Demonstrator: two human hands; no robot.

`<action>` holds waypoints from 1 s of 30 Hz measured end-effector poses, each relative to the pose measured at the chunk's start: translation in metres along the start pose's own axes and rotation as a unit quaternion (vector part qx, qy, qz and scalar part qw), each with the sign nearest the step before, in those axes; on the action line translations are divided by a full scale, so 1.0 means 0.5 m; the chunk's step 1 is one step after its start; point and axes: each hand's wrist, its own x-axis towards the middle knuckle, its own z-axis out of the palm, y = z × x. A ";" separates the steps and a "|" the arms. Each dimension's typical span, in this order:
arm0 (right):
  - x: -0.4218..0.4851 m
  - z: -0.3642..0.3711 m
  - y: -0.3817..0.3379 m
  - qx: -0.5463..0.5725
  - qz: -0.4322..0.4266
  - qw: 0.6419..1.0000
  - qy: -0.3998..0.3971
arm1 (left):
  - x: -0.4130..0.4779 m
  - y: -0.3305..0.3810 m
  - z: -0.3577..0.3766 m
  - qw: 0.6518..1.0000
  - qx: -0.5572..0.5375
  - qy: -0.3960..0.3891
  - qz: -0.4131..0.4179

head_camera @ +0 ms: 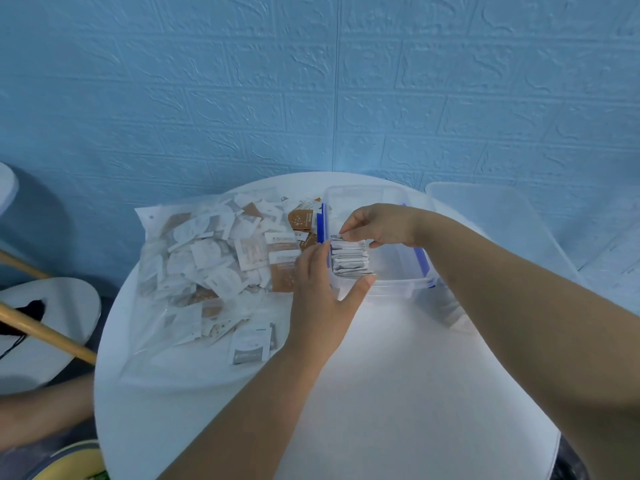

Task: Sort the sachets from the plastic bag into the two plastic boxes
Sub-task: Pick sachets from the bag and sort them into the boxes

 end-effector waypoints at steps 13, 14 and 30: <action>-0.159 0.116 -0.124 0.039 -0.237 0.969 0.054 | -0.136 -0.071 -0.224 0.987 0.143 0.046 0.063; -0.175 0.142 -0.127 0.008 -0.246 0.969 0.018 | -0.143 -0.088 -0.236 0.981 0.175 0.041 0.067; -0.150 0.323 -0.095 -0.158 -0.143 0.974 0.070 | -0.169 -0.128 -0.259 0.976 0.201 -0.049 0.067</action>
